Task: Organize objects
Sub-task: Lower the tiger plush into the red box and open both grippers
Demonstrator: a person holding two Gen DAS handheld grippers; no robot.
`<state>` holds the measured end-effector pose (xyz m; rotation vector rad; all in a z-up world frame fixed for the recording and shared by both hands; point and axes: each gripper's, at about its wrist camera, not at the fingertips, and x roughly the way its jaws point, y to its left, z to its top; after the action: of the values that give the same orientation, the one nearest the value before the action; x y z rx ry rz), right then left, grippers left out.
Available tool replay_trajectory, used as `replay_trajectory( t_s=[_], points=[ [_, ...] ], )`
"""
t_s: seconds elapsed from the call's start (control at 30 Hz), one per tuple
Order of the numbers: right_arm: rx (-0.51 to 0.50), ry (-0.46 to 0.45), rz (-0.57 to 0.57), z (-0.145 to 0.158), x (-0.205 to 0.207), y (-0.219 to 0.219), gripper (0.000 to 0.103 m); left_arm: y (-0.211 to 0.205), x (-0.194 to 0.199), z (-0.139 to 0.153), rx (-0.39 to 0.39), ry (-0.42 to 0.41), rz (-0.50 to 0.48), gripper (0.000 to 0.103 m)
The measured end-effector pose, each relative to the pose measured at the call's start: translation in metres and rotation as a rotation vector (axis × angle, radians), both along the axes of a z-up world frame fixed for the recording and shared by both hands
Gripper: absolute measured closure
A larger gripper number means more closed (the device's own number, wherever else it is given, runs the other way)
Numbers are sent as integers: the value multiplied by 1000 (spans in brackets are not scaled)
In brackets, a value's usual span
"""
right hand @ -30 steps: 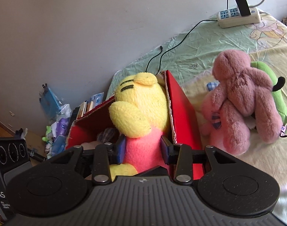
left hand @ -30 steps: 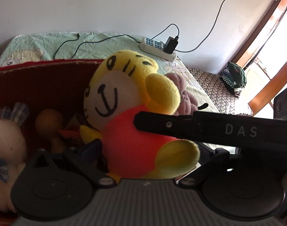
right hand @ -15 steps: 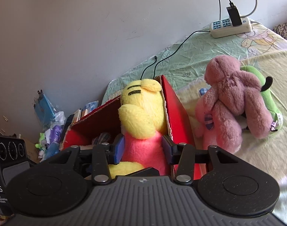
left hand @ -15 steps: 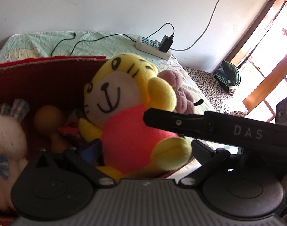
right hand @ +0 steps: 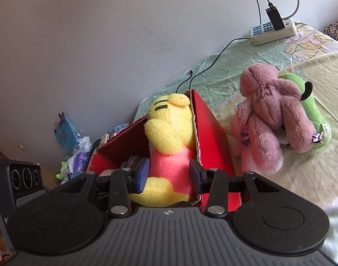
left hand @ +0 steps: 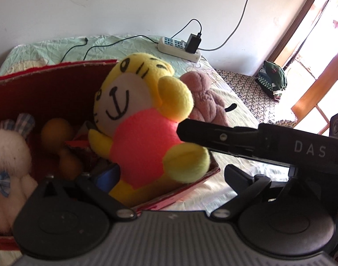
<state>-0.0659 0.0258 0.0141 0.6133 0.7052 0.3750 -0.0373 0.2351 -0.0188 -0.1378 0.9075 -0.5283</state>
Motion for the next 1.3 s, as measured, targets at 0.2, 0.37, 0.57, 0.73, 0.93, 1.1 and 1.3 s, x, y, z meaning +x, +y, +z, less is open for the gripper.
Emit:
replay_trajectory(
  t_s=[0.2, 0.37, 0.57, 0.73, 0.93, 1.1, 1.3],
  points=[
    [70, -15, 52, -2, -5, -17, 59, -12, -11, 11, 59, -46, 29, 3],
    [105, -35, 101, 5, -9, -43, 59, -32, -21, 23, 121, -91, 67, 3],
    [123, -32, 134, 6, -11, -81, 59, -61, -28, 31, 125, -95, 99, 3],
    [147, 3, 135, -6, -12, -112, 59, -87, -35, 33, 176, -102, 155, 3],
    [154, 44, 126, -20, -11, -146, 59, -96, -35, 39, 241, -129, 271, 2],
    [153, 56, 145, -25, -12, -168, 59, -99, -33, 44, 412, -209, 397, 1],
    [168, 62, 180, -30, -6, -189, 59, -85, -45, 71, 399, -238, 509, 1]
  ],
)
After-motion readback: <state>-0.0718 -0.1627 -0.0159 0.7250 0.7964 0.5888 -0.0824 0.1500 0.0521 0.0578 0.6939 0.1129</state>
